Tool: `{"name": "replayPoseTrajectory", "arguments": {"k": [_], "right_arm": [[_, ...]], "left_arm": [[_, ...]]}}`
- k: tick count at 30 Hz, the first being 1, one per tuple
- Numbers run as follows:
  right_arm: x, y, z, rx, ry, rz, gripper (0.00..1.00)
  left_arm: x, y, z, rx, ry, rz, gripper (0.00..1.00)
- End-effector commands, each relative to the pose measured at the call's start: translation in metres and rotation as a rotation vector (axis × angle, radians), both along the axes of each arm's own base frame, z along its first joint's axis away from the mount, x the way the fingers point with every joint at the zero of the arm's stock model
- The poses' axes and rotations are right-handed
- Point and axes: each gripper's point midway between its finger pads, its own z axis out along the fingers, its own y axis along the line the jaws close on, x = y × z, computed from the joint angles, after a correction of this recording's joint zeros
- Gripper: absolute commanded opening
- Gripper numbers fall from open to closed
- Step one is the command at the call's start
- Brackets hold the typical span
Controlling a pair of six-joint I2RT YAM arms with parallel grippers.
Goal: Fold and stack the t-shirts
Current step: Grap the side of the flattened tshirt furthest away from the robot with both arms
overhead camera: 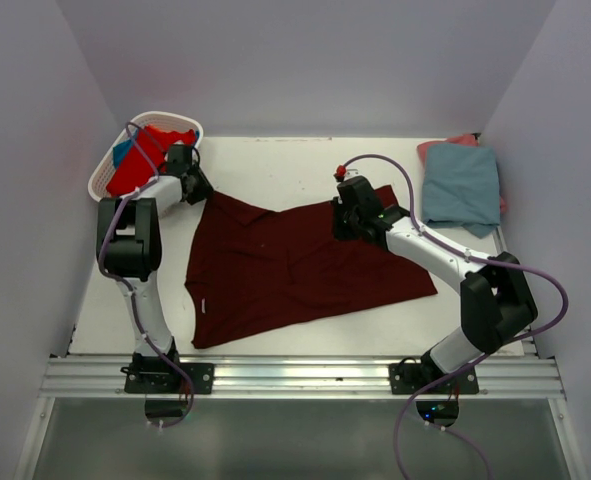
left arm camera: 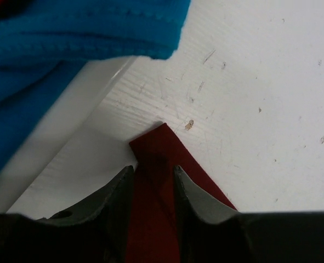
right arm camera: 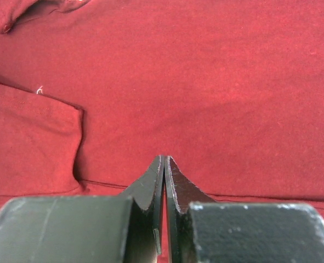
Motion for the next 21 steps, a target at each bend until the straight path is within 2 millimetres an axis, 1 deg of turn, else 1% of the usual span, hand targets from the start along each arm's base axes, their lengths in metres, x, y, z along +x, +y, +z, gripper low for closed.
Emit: {"name": "replayPoseTrajectory", "arguments": {"k": [1,5,9,11,13,14,15,17,21], "right_arm": [[0.001,0.0,0.004,0.005,-0.014,0.002,0.03],[0.0,-0.001,0.002,0.001,-0.01,0.001,0.03],[0.0,-0.003,0.002,0.002,-0.012,-0.004,0.02],[0.0,-0.005,0.003,0.001,-0.015,-0.007,0.02],[0.0,-0.006,0.003,0.0,-0.015,-0.012,0.02],[0.0,-0.007,0.002,-0.001,-0.014,-0.014,0.02],[0.0,-0.007,0.003,-0.001,-0.016,-0.014,0.02],[0.0,-0.009,0.003,-0.002,-0.017,-0.017,0.01],[0.001,-0.01,0.004,0.001,-0.02,-0.02,0.01]], "left_arm": [[0.001,0.001,-0.005,-0.019,0.002,0.012,0.38],[0.001,0.002,-0.011,-0.013,0.014,0.019,0.37],[0.0,0.007,-0.024,-0.008,0.038,0.034,0.35],[0.001,0.007,-0.027,-0.007,0.041,0.036,0.34],[0.002,0.007,-0.033,-0.008,0.051,0.031,0.31],[0.003,0.011,-0.034,-0.005,0.051,0.04,0.3],[0.004,0.022,-0.035,0.001,0.051,0.061,0.29],[0.006,0.025,-0.034,0.008,0.046,0.064,0.29],[0.012,0.029,-0.022,0.026,0.01,0.073,0.27]]}}
